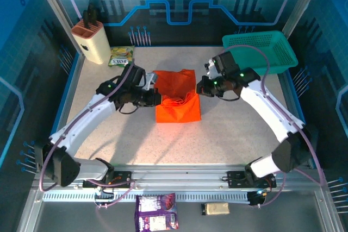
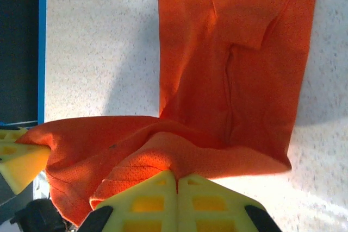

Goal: Fold the inside-out t-shirt

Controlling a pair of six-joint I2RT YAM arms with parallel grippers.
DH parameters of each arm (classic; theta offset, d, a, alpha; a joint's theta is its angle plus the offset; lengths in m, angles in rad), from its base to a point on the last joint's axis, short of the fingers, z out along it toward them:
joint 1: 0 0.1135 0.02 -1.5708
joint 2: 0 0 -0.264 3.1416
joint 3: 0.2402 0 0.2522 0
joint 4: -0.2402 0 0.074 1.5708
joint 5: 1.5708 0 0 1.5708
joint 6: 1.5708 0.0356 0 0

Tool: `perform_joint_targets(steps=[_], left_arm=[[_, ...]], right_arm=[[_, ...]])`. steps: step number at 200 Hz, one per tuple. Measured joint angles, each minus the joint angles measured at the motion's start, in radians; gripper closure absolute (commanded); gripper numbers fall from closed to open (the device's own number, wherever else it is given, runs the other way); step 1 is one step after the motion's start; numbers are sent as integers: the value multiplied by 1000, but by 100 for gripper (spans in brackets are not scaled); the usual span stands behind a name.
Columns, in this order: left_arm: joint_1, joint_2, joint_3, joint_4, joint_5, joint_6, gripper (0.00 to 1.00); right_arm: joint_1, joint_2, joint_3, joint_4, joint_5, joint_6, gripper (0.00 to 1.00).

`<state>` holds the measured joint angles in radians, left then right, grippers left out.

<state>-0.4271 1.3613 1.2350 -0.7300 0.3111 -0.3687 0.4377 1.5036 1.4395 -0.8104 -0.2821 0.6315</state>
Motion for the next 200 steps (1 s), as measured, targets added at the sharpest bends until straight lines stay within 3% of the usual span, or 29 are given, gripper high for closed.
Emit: perform_joint_targets(steps=[143, 200], left_arm=[[188, 505, 476, -22, 24, 140, 100], [218, 698, 620, -18, 26, 159, 92]], right_arm=[[-105, 611, 644, 7, -90, -60, 100], [-127, 762, 709, 64, -69, -41, 100]])
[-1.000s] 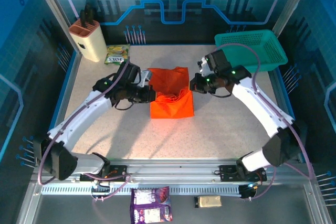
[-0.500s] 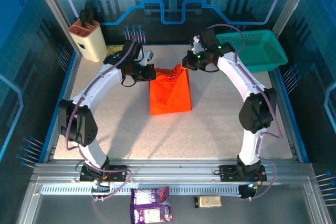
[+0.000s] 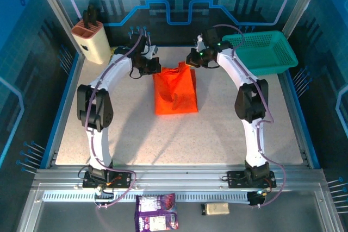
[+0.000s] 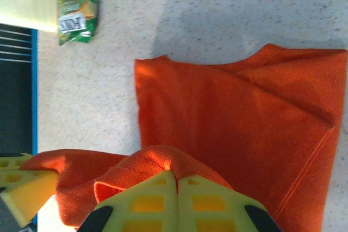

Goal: Fold the inside-out t-shirt

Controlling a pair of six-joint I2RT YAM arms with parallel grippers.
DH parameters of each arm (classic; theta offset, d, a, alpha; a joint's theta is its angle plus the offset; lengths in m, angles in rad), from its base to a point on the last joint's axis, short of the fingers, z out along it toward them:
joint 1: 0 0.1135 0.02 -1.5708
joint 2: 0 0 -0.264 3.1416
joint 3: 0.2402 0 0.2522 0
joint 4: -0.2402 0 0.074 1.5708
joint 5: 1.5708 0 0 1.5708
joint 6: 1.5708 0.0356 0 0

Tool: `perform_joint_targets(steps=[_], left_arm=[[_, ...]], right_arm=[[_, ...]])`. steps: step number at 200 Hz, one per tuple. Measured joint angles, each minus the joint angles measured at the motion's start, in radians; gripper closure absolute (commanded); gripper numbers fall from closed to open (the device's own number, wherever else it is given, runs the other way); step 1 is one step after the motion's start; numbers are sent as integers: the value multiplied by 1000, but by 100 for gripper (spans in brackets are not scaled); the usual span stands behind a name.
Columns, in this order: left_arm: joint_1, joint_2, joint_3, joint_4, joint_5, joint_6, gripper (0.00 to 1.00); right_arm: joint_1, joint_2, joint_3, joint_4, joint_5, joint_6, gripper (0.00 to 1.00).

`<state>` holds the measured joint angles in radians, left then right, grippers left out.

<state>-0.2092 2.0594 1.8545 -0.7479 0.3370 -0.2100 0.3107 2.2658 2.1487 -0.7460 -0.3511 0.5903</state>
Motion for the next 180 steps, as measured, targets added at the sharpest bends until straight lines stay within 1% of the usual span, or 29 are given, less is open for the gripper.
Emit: perform_joint_targets(steps=[13, 16, 23, 28, 35, 39, 48, 60, 75, 96, 121, 148, 161, 180], left_arm=[[9, 54, 42, 5, 0, 3, 87], [11, 69, 55, 7, 0, 3, 85], [17, 102, 85, 13, -1, 6, 77], [21, 127, 111, 16, -2, 9, 69], [26, 157, 139, 21, -7, 9, 62], [31, 174, 154, 24, -10, -1, 59], [39, 204, 180, 28, -21, 6, 57], [50, 231, 203, 34, -35, 0, 57], [66, 243, 225, 34, -42, -1, 57], [82, 241, 273, 39, -45, -1, 58], [82, 227, 299, 55, -25, -8, 67], [46, 230, 325, 56, 6, -3, 77], [26, 252, 358, 56, 29, 0, 79], [0, 322, 430, 65, 62, 2, 81]], right_arm=[[-7, 30, 0, 27, 16, 16, 100], [-10, 39, 0, 33, 20, 19, 98], [-14, 55, 0, 53, 26, 27, 91], [-18, 66, 0, 72, 29, 33, 86], [-24, 88, 5, 95, 33, 49, 72], [-26, 99, 11, 103, 34, 45, 67], [-34, 130, 31, 115, 45, 63, 61], [-42, 164, 60, 117, 65, 69, 54], [-50, 167, 55, 113, 92, 79, 49], [-52, 111, -14, 132, 123, 83, 48], [-47, -14, -134, 144, 122, 84, 51], [-19, -146, -257, 199, 50, 105, 53], [11, -185, -318, 233, 10, 122, 55], [71, -221, -430, 288, -30, 151, 58]])
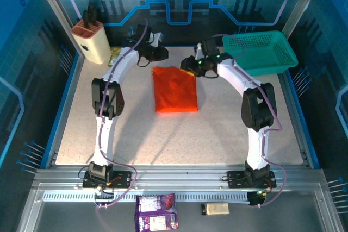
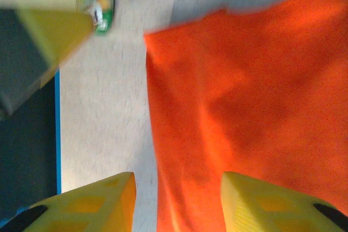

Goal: Fold the inside-out t-shirt

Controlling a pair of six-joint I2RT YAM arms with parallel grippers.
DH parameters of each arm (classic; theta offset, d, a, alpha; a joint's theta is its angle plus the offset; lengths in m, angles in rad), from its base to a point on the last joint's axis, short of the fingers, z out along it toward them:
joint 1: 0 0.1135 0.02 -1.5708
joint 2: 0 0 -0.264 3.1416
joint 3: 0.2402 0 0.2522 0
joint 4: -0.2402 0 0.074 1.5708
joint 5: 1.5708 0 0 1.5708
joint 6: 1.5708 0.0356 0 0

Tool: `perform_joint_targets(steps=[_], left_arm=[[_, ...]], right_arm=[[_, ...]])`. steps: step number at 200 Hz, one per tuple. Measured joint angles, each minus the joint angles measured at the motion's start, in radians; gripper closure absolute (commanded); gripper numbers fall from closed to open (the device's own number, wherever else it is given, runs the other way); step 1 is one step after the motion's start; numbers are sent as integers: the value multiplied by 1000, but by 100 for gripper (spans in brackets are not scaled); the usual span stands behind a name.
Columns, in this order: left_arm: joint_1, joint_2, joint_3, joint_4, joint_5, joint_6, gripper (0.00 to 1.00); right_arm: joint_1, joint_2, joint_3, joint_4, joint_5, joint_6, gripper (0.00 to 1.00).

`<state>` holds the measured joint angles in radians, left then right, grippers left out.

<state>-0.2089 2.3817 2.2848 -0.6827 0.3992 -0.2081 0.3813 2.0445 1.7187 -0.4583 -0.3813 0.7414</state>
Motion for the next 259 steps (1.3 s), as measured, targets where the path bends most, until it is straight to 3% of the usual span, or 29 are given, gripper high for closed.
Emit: perform_joint_targets(steps=[47, 89, 117, 148, 169, 212, 241, 259], left_arm=[[-3, 235, 138, -16, 25, 8, 82], [4, 269, 101, -65, -8, 25, 81], [6, 140, -114, -33, -35, 23, 79], [10, -75, -450, 37, -50, -29, 77], [10, -225, -674, 111, -55, -81, 76], [0, -435, -1039, 252, -53, -190, 75], [-16, -531, -1188, 309, -46, -249, 74], [-23, -601, -1235, 319, -47, -267, 74]], right_arm=[[129, -4, -270, 115, -56, 95, 63], [119, -6, -420, 207, -55, 127, 64], [37, -54, -489, 219, -60, 94, 64], [-82, -92, -502, 164, -13, 21, 64], [-110, -152, -514, 107, 20, -25, 63], [-9, -299, -557, 63, -48, -70, 63], [118, -310, -573, 61, -101, -70, 62], [147, -293, -574, 53, -97, -71, 64]])
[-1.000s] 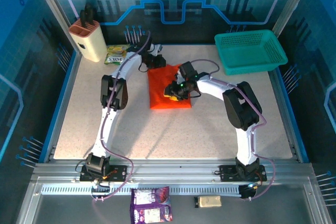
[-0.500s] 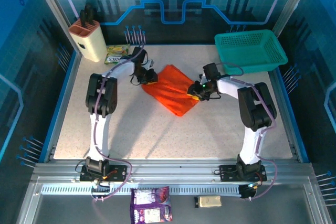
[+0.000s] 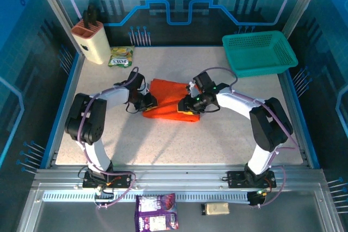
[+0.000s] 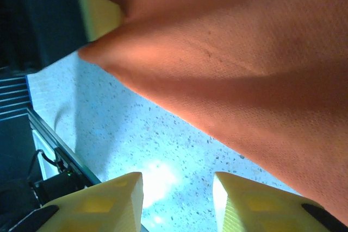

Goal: Fold the inside-out t-shirt

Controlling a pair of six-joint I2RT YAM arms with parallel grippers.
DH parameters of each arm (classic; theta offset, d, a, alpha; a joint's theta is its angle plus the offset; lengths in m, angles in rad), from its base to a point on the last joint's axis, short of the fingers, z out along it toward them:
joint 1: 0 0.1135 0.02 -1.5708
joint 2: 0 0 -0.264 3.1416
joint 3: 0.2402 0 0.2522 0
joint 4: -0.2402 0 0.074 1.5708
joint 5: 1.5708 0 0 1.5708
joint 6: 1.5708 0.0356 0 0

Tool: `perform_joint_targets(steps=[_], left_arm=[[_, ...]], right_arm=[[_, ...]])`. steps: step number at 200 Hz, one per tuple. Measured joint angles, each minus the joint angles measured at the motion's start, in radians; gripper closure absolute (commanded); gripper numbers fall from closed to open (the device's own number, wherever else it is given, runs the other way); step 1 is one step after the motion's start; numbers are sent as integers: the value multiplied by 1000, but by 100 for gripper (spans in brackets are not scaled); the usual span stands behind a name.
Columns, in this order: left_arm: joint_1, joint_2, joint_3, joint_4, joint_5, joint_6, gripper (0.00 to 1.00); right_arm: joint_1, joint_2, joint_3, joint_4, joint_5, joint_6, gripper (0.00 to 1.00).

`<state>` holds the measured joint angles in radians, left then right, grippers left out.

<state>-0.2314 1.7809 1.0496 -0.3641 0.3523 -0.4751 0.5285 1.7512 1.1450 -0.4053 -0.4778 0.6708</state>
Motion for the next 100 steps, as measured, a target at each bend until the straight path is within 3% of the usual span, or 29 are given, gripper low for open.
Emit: perform_joint_targets(steps=[28, 58, 100], left_arm=[[-1, -106, -15, -7, -1, -5, 72], [-18, -123, 57, -71, -18, 15, 74], [-134, -60, 187, -132, -22, 57, 78]], right_arm=[[-35, 51, 0, -7, 47, -16, 65], [-108, 103, -19, -3, 79, -36, 65], [-183, 73, -103, -11, 74, -85, 65]])
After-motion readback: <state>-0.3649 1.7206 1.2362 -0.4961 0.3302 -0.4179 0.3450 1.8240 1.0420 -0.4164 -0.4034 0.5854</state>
